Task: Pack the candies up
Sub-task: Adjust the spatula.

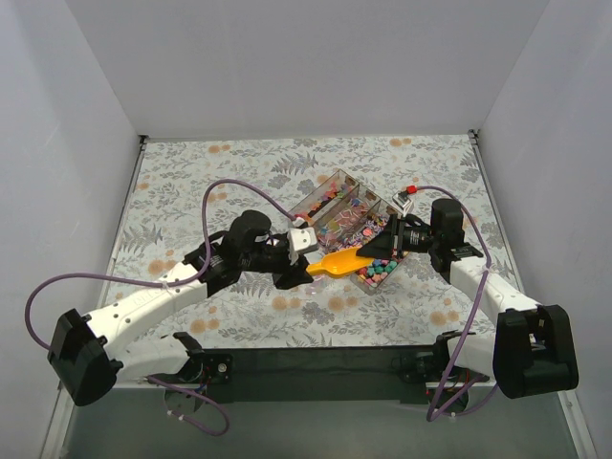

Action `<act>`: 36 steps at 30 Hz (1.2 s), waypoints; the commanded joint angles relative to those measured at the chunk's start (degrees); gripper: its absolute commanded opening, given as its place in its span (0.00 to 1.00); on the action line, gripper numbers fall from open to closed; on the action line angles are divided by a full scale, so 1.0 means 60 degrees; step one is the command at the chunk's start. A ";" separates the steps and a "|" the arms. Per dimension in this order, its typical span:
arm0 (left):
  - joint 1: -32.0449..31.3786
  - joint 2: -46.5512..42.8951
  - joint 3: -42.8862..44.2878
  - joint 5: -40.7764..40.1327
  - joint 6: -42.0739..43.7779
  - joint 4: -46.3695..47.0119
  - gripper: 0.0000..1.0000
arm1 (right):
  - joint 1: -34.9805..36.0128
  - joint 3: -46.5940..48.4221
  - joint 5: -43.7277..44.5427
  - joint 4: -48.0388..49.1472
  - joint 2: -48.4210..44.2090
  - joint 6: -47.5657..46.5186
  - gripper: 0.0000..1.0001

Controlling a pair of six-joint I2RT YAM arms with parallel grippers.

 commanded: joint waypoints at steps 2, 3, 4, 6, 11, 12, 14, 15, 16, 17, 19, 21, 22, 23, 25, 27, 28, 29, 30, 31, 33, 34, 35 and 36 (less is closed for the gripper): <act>-0.0061 -0.0509 -0.0142 0.0711 -0.0099 0.0637 0.35 | -0.0117 0.0224 0.0498 0.0408 0.0036 0.0072 0.01; -0.0061 -0.0523 -0.0186 0.0696 -0.0113 0.0637 0.35 | -0.0117 0.0224 0.0512 0.0437 0.0051 0.0101 0.01; -0.0061 -0.0538 -0.0230 0.0696 -0.0099 0.0608 0.34 | -0.0117 0.0224 0.0484 0.0452 0.0036 0.0130 0.01; -0.0061 -0.0553 -0.0230 0.0696 -0.0069 0.0593 0.30 | -0.0146 0.0195 0.0498 0.0496 0.0051 0.0131 0.01; -0.0061 -0.0611 -0.0084 0.0652 0.0063 0.0373 0.00 | -0.0190 0.0078 0.0673 0.0511 0.0138 0.0058 0.01; -0.0061 -0.0626 -0.0084 0.0594 0.0048 0.0417 0.00 | -0.0190 0.0049 0.0703 0.0511 0.0168 0.0014 0.01; -0.0061 -0.0859 -0.0127 0.0186 -0.0039 0.0621 0.00 | -0.0190 -0.0068 0.0877 0.0482 0.0255 -0.0045 0.12; -0.0061 -0.0860 -0.0128 0.0183 -0.0040 0.0622 0.00 | -0.0190 -0.0098 0.0922 0.0481 0.0256 -0.0074 0.14; -0.0061 -0.0962 -0.0171 0.0096 -0.0141 0.0753 0.00 | -0.0190 -0.0127 0.0981 0.0481 0.0285 -0.0089 0.15; -0.0061 -0.1021 -0.0186 0.0066 -0.0171 0.0798 0.00 | -0.0219 -0.0156 0.1010 0.0496 0.0285 -0.0089 0.17; -0.0046 -0.1123 -0.0216 0.0007 -0.0230 0.0915 0.00 | -0.0220 -0.0244 0.1098 0.0481 0.0344 -0.0191 0.21; -0.0046 -0.1256 -0.0274 -0.0183 -0.0362 0.1105 0.00 | -0.0234 -0.0273 0.1142 0.0467 0.0416 -0.0264 0.24; -0.0046 -0.1299 -0.0289 -0.0256 -0.0377 0.1178 0.00 | -0.0220 -0.0274 0.1142 0.0467 0.0432 -0.0279 0.26; -0.0046 -0.1329 -0.0303 -0.0387 -0.0391 0.1251 0.00 | -0.0220 -0.0259 0.1128 0.0467 0.0490 -0.0294 0.33; -0.0046 -0.1300 -0.0333 -0.0607 -0.0406 0.1310 0.00 | -0.0249 -0.0172 0.1070 0.0481 0.0476 -0.0367 0.40; -0.0032 -0.1183 -0.0318 -0.1104 -0.0435 0.1296 0.00 | -0.0322 -0.0025 0.0909 0.0452 0.0447 -0.0411 0.50; -0.0032 -0.1139 -0.0304 -0.1295 -0.0435 0.1267 0.00 | -0.0380 0.0149 0.0850 0.0423 0.0417 -0.0440 0.52; -0.0017 -0.1081 -0.0260 -0.1529 -0.0464 0.1180 0.00 | -0.0468 0.0238 0.0748 0.0365 0.0316 -0.0441 0.53; 0.0012 -0.1022 -0.0202 -0.1995 -0.0450 0.1106 0.00 | -0.0701 0.0341 0.0703 0.0277 0.0271 -0.0499 0.56; 0.0027 -0.0833 0.0017 -0.2217 -0.0407 0.0975 0.00 | -0.0848 0.0617 0.0689 0.0131 0.0227 -0.0789 0.57; 0.0100 -0.0482 0.0310 -0.2860 -0.0217 0.0448 0.00 | -0.1228 0.1013 0.0892 -0.0862 0.0154 -0.1389 0.60; 0.0100 -0.0349 0.0674 -0.3052 -0.0143 0.0258 0.00 | -0.1317 0.1262 0.1067 -0.1388 0.0153 -0.1784 0.62; 0.0115 -0.0217 0.0866 -0.3228 -0.0055 -0.0194 0.00 | -0.1362 0.1786 0.1649 -0.2554 0.0139 -0.2673 0.63; 0.0144 -0.0056 0.1086 -0.3433 0.0032 -0.0430 0.00 | -0.1391 0.2024 0.2047 -0.3088 0.0110 -0.3088 0.63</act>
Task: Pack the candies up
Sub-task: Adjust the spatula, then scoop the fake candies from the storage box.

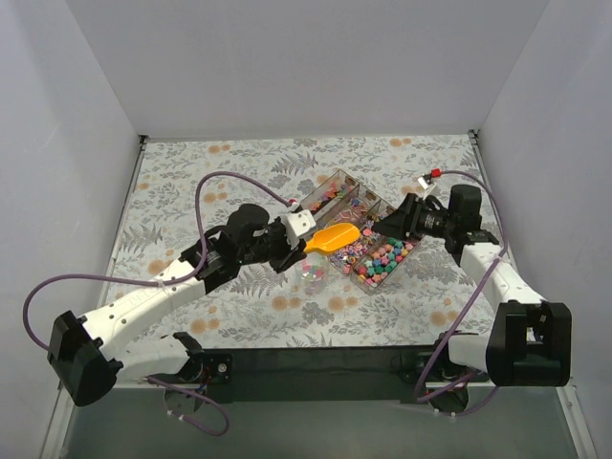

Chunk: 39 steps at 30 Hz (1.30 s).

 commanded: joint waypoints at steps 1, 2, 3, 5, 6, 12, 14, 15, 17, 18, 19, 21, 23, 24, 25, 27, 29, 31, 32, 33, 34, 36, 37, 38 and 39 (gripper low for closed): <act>0.0137 0.0415 0.1102 -0.1459 0.0546 -0.0901 0.00 | -0.0237 0.1348 0.1488 -0.2435 -0.0328 -0.2216 0.63; 0.0152 0.0706 0.1495 -0.1564 0.0650 -0.1382 0.00 | -0.0237 0.1581 0.1898 -0.3063 -0.0473 -0.2524 0.64; 0.0195 0.0854 0.1673 -0.1667 0.0752 -0.1634 0.00 | -0.0237 0.1627 0.2700 -0.3273 -0.0561 -0.2875 0.64; 0.0283 0.1277 0.2213 -0.1960 0.0972 -0.2291 0.00 | -0.0237 0.1628 0.3654 -0.3682 -0.0853 -0.3185 0.64; 0.0313 0.1425 0.2391 -0.2019 0.1045 -0.2513 0.00 | -0.0237 0.1584 0.3921 -0.3757 -0.0942 -0.3244 0.64; 0.0663 0.3109 0.4335 -0.2488 0.1383 -0.4168 0.00 | -0.0061 0.1598 0.5270 -0.4124 -0.1528 -0.3523 0.62; 0.0737 0.3635 0.4938 -0.2517 0.1442 -0.4681 0.00 | 0.0026 0.1569 0.5460 -0.4168 -0.1660 -0.3567 0.62; 0.0825 0.4161 0.5231 -0.2546 0.1427 -0.4799 0.00 | 0.0041 0.1569 0.5520 -0.4168 -0.1690 -0.3582 0.62; 0.0957 0.4749 0.6081 -0.2692 0.1383 -0.5135 0.00 | 0.0100 0.1511 0.5637 -0.4139 -0.1748 -0.3596 0.62; 0.1044 0.5027 0.6345 -0.2722 0.1311 -0.5268 0.00 | 0.0129 0.1511 0.5710 -0.4153 -0.1749 -0.3596 0.62; 0.1089 0.5596 0.6884 -0.2722 0.1266 -0.5385 0.00 | 0.0158 0.1496 0.5740 -0.4125 -0.1734 -0.3596 0.62; 0.1177 0.6140 0.7385 -0.3190 0.1208 -0.5678 0.00 | 0.0202 0.1569 0.5886 -0.4081 -0.1676 -0.3582 0.62; 0.1235 0.6698 0.7913 -0.3279 0.1207 -0.5767 0.00 | 0.0246 0.1787 0.6090 -0.3979 -0.1501 -0.3640 0.62; 0.1279 0.6860 0.8089 -0.3265 0.1222 -0.5796 0.00 | 0.0247 0.1890 0.6135 -0.3934 -0.1413 -0.3640 0.62; 0.1323 0.7021 0.8236 -0.3235 0.1237 -0.5869 0.00 | 0.0276 0.1993 0.6164 -0.3760 -0.1296 -0.3640 0.62; 0.1426 0.7563 0.8836 -0.3366 0.1222 -0.6321 0.00 | 0.0320 0.2286 0.6209 -0.3336 -0.0843 -0.3698 0.62; 0.1514 0.8031 0.9349 -0.3439 0.1295 -0.6528 0.00 | 0.0349 0.2680 0.6354 -0.2969 -0.0390 -0.3917 0.62; 0.1514 0.8164 0.9511 -0.3397 0.1383 -0.6718 0.00 | 0.0364 0.2988 0.6472 -0.2792 0.0166 -0.4093 0.62; 0.1528 0.8295 0.9715 -0.3382 0.1383 -0.6763 0.00 | 0.0349 0.3121 0.6545 -0.2748 0.0344 -0.4181 0.62; 0.1529 0.8340 0.9775 -0.3338 0.1412 -0.6821 0.00 | 0.0364 0.3397 0.6589 -0.2602 0.0520 -0.4385 0.62; 0.1529 0.8370 0.9804 -0.3149 0.1456 -0.6894 0.00 | 0.0349 0.3516 0.6604 -0.2514 0.0855 -0.4503 0.62; 0.1543 0.8428 0.9834 -0.3176 0.1486 -0.6880 0.00 | 0.0349 0.3896 0.6604 -0.2324 0.1223 -0.4970 0.62; 0.1543 0.8458 0.9863 -0.3205 0.1471 -0.6924 0.00 | 0.0349 0.3985 0.6517 -0.2265 0.1573 -0.5162 0.61; 0.1558 0.8530 0.9921 -0.3249 0.1471 -0.6953 0.00 | 0.0364 0.4131 0.6400 -0.2235 0.1765 -0.5410 0.61; 0.1572 0.8575 0.9951 -0.3264 0.1471 -0.6983 0.00 | 0.0378 0.4321 0.6327 -0.2249 0.1955 -0.5804 0.60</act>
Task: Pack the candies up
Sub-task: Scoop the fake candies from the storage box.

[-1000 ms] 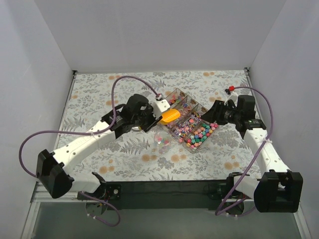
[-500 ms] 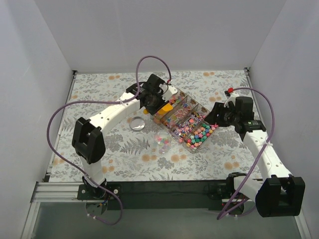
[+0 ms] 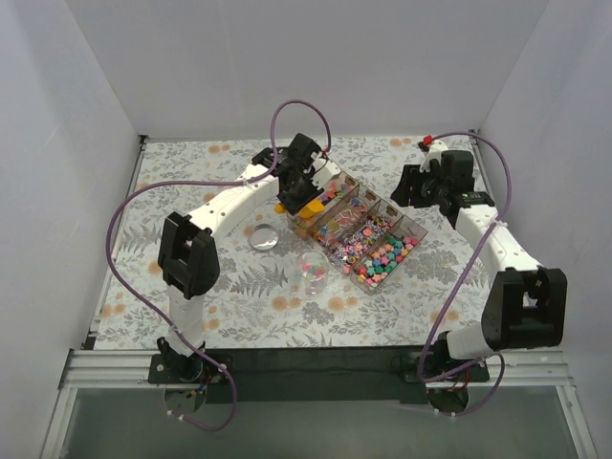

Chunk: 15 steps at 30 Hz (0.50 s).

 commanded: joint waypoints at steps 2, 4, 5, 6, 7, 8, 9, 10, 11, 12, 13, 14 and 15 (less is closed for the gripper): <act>0.0086 0.0033 0.0527 0.0069 0.0127 -0.0327 0.00 | 0.0076 0.0848 -0.0318 0.0592 0.0916 -0.1685 0.58; 0.0101 0.0106 0.0600 0.0113 0.0098 -0.0327 0.00 | 0.0120 0.1068 -0.0626 0.0592 0.1458 -0.2313 0.56; 0.0101 0.0164 0.0673 0.0142 0.0097 -0.0386 0.00 | 0.0135 0.1155 -0.0772 0.0563 0.1663 -0.2477 0.55; 0.0101 0.0295 0.0819 0.0157 0.0054 -0.0488 0.00 | 0.0178 0.1258 -0.0861 0.0534 0.1854 -0.2667 0.55; 0.0101 0.0326 0.0850 0.0172 0.0039 -0.0532 0.00 | 0.0251 0.1360 -0.0818 0.0534 0.2131 -0.2814 0.54; 0.0101 0.0369 0.0864 0.0157 0.0053 -0.0576 0.00 | 0.0295 0.1434 -0.0774 0.0534 0.2264 -0.3120 0.54; 0.0101 0.0384 0.0893 0.0114 0.0053 -0.0591 0.00 | 0.0354 0.1464 -0.0716 0.0519 0.2367 -0.3253 0.54; 0.0116 0.0414 0.0894 0.0084 0.0039 -0.0635 0.00 | 0.0398 0.1536 -0.0628 0.0504 0.2586 -0.3342 0.54; 0.0116 0.0443 0.0908 0.0055 0.0024 -0.0650 0.00 | 0.0413 0.1566 -0.0613 0.0504 0.2675 -0.3473 0.54; 0.0116 0.0458 0.0937 0.0069 0.0010 -0.0693 0.00 | 0.0428 0.1595 -0.0613 0.0461 0.2777 -0.3533 0.54; 0.0130 0.0516 0.1010 0.0084 -0.0005 -0.0723 0.00 | 0.0457 0.1639 -0.0584 0.0431 0.2953 -0.3606 0.53; 0.0130 0.0545 0.1054 0.0084 0.0009 -0.0723 0.00 | 0.0486 0.1683 -0.0540 0.0431 0.3027 -0.3737 0.52; 0.0145 0.0575 0.1084 0.0069 -0.0005 -0.0723 0.00 | 0.0530 0.1713 -0.0511 0.0373 0.3144 -0.3825 0.52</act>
